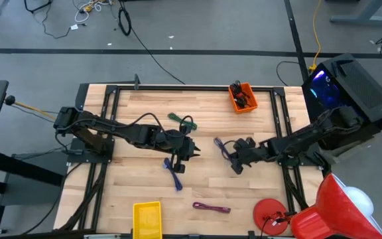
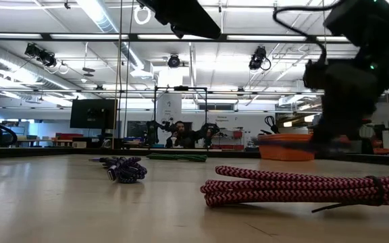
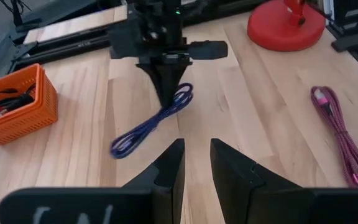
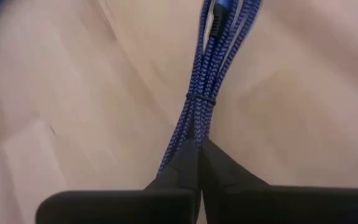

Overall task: Pick & Place USB Port
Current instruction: Put the right blue and black charger cable into the yellow bin

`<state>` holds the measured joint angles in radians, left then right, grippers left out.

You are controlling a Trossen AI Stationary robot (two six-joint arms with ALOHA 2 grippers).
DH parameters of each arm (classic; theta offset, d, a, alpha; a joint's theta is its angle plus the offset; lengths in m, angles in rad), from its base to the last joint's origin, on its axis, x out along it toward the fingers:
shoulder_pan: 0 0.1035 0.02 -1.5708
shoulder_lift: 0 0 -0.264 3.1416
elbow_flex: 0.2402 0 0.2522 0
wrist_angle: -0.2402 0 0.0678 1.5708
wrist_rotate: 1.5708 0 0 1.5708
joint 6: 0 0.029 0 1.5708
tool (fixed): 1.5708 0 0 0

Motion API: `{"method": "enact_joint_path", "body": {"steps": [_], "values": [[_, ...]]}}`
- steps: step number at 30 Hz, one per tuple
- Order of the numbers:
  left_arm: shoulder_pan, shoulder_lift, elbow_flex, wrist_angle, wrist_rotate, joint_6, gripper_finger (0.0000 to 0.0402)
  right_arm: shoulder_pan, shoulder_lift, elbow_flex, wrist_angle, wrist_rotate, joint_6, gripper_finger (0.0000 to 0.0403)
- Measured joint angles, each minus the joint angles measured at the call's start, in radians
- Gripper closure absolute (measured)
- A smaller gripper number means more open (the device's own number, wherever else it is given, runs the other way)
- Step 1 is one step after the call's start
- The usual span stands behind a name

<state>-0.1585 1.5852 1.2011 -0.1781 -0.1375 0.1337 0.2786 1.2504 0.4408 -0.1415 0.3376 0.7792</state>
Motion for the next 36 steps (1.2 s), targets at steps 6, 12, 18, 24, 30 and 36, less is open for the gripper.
{"method": "enact_joint_path", "body": {"steps": [6,12,18,24,30,36], "values": [[0.007,0.000,0.000,0.079,-0.001,-0.019,0.0319,-0.023,-0.188,0.024,0.001,0.085,-0.163,0.0402],[0.041,0.000,0.000,0.158,-0.001,-0.022,0.0319,-0.023,-0.347,0.093,0.041,0.207,-0.398,0.0402],[0.091,0.000,0.000,0.296,-0.001,-0.046,0.0319,-0.022,-0.389,0.114,0.263,0.221,-0.645,0.0403],[0.131,0.000,0.000,0.488,0.032,-0.044,0.0319,-0.022,-0.378,0.114,0.384,0.178,-0.749,0.0403],[0.175,0.000,0.000,0.612,0.111,-0.085,0.0319,-0.022,-0.378,0.114,0.403,0.177,-0.767,0.0403],[0.204,0.000,0.000,0.630,0.116,-0.154,0.0319,-0.022,-0.378,0.114,0.481,0.168,-0.836,0.0403]]}}
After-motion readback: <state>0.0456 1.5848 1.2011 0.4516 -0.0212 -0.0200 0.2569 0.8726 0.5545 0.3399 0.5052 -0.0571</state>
